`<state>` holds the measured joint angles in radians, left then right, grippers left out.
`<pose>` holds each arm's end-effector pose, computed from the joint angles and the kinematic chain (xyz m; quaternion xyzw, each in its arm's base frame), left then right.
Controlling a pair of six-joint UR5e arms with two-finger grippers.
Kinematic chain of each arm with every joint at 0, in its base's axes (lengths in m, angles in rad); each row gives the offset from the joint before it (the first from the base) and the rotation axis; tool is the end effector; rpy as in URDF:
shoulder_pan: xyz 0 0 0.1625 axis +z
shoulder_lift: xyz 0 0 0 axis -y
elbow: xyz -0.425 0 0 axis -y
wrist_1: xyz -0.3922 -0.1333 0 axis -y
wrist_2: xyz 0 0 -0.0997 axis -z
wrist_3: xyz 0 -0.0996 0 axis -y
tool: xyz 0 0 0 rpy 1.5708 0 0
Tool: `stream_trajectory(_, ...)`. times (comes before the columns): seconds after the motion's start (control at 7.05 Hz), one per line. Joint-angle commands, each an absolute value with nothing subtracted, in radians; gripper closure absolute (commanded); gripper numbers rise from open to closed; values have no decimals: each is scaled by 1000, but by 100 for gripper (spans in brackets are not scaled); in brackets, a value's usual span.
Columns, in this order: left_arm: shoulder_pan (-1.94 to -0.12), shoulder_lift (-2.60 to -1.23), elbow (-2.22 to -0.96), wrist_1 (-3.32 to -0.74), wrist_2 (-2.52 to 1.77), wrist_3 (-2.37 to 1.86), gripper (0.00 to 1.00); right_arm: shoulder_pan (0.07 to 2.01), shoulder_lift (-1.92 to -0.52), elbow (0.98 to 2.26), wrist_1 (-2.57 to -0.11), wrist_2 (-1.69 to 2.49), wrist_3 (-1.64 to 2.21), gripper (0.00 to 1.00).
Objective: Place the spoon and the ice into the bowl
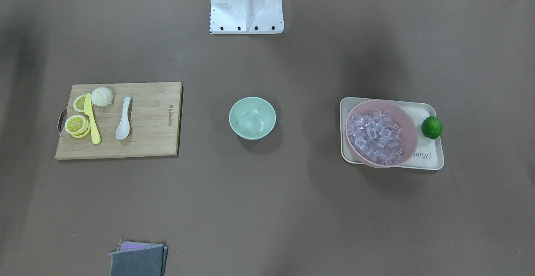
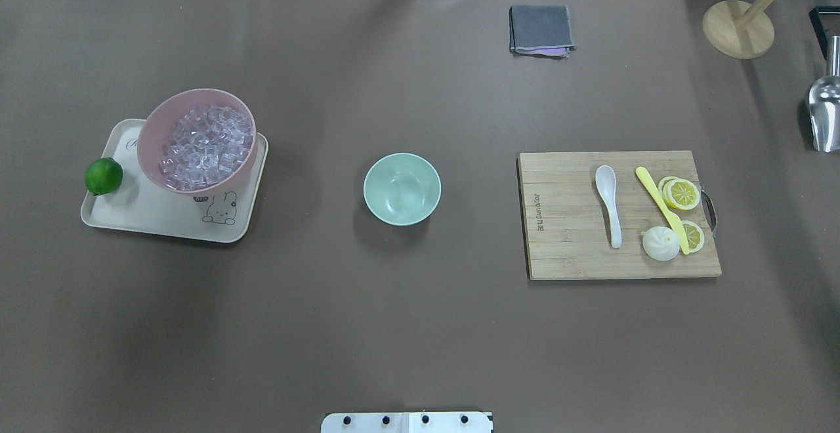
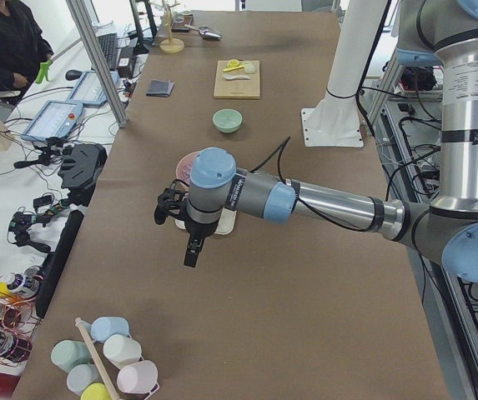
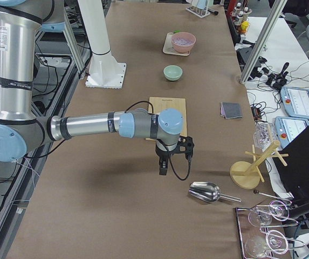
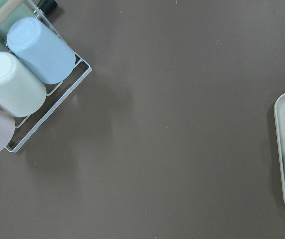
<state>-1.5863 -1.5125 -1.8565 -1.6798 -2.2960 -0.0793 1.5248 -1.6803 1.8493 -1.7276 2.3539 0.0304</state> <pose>-0.0746 -0.4750 0.5358 0.1453 0.3545 0.0156 0.9236 0.0427 -0.4432 0.5884 -0.0089 -0.3816 -0.0095 0.9243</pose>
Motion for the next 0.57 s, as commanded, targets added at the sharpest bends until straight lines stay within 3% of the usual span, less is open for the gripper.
stream_trajectory(0.0, -1537, -1534, -1874, -1806, -2302, -156, 2, 1505, -1607, 1846, -1723, 2339, 32, 0)
stream_trajectory(0.43, -1400, -1632, -1895, -1862, -2301, -395, 2, 1485, -1600, 1815, -1720, 2379, 28, 0)
